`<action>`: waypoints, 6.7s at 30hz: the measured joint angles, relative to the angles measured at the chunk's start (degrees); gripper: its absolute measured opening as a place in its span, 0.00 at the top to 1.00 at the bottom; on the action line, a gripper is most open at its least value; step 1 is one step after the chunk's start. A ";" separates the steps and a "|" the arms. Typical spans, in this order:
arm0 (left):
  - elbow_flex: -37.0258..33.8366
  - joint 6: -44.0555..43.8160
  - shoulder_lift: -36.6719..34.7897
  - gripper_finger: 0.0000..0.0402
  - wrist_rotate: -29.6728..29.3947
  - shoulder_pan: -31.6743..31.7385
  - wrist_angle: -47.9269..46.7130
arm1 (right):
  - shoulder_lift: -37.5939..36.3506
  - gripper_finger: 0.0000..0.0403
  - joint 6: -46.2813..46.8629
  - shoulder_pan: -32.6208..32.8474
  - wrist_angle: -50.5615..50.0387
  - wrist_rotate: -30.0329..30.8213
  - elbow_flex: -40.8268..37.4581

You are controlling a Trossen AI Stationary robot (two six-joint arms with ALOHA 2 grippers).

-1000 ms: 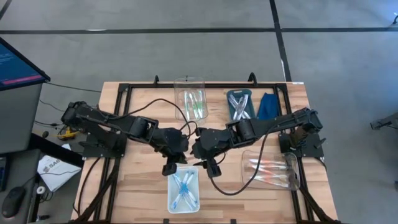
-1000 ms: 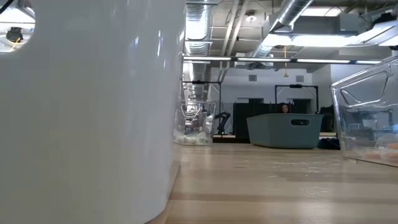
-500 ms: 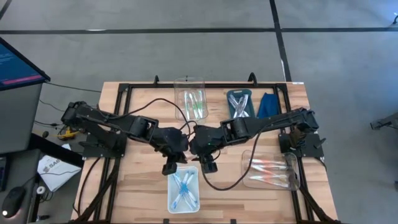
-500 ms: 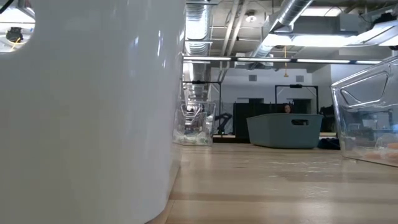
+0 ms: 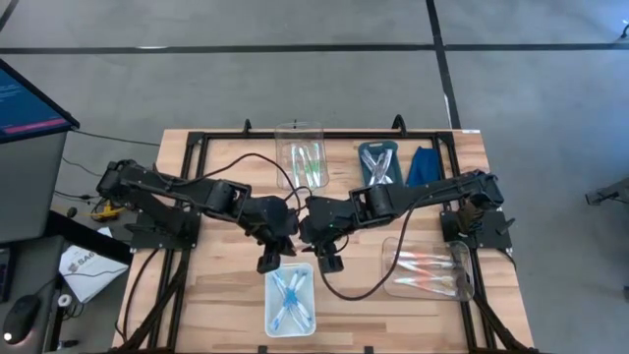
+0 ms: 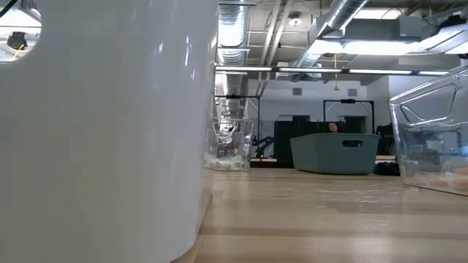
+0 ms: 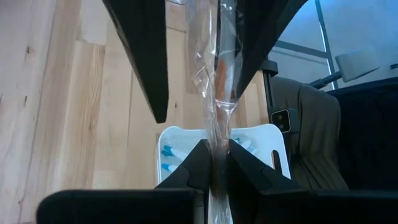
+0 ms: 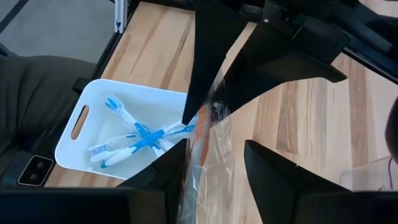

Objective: Pick & Place Toothbrushes
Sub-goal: Put the orange toothbrush into the bottom transparent bin, then return to Home Position

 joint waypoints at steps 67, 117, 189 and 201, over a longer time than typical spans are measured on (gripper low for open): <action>-18.45 0.75 -25.18 0.75 -15.98 -5.39 10.81 | -0.88 0.99 12.29 11.25 -19.61 11.44 -2.03; -29.54 -2.45 -25.35 0.75 -16.85 -7.49 24.50 | -40.05 0.99 106.41 61.22 -18.23 40.38 -59.17; -29.66 12.79 -22.36 0.75 -19.54 -16.64 41.21 | -37.69 0.36 103.14 52.26 -15.23 33.78 -59.06; -29.66 12.86 -22.36 0.75 -19.54 -16.62 41.19 | -43.66 0.44 60.58 38.95 7.32 44.44 -59.04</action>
